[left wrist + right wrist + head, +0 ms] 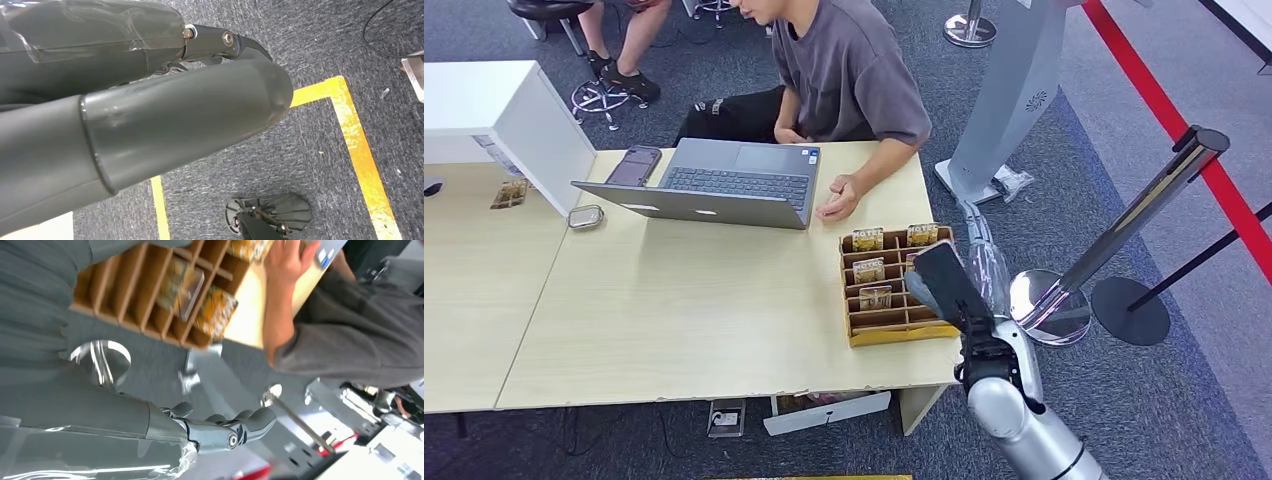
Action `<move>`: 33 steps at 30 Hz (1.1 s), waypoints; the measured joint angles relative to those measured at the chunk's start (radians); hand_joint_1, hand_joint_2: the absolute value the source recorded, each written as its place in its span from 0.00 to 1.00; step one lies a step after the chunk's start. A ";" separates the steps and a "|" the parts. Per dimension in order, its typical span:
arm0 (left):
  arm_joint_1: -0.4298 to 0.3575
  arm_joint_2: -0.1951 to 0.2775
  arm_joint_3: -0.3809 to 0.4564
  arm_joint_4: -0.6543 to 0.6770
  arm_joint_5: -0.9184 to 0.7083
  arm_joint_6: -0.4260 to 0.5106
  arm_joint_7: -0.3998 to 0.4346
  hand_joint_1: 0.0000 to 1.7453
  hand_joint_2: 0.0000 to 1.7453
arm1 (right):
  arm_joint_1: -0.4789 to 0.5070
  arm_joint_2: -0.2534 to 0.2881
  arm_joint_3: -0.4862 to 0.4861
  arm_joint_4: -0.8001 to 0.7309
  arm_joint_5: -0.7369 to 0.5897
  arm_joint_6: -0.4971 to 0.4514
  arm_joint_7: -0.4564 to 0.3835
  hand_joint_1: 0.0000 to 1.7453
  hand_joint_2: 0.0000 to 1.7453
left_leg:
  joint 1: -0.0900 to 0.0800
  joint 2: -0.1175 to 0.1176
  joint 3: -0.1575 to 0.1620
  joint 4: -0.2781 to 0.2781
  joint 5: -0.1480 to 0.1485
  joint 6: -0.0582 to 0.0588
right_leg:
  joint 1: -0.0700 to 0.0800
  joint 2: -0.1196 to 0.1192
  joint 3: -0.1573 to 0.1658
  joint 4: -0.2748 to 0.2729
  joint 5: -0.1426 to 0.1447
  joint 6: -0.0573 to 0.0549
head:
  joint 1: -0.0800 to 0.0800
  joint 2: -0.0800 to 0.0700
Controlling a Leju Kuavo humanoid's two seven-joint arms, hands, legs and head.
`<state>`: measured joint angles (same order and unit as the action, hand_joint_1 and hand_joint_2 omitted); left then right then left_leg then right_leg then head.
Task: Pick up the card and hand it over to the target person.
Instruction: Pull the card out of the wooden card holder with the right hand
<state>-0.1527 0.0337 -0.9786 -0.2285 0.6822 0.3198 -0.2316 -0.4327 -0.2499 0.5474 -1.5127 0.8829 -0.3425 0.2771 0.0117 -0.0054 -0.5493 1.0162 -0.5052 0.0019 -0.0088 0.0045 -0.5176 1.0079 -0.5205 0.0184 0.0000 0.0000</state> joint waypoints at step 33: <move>-0.015 0.001 -0.010 -0.002 -0.029 -0.016 0.024 0.00 0.00 | -0.056 0.023 0.089 0.209 0.107 0.144 0.062 0.49 1.00 | 0.000 0.001 0.002 -0.002 0.000 0.000 | 0.000 0.001 0.002 -0.001 0.000 0.000 | 0.000 0.000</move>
<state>-0.1681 0.0343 -0.9890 -0.2309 0.6534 0.3043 -0.2073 -0.4888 -0.2268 0.6364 -1.3040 0.9894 -0.1981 0.3394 0.0120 -0.0040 -0.5477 1.0146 -0.5053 0.0016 -0.0084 0.0057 -0.5160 1.0065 -0.5201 0.0180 0.0000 0.0000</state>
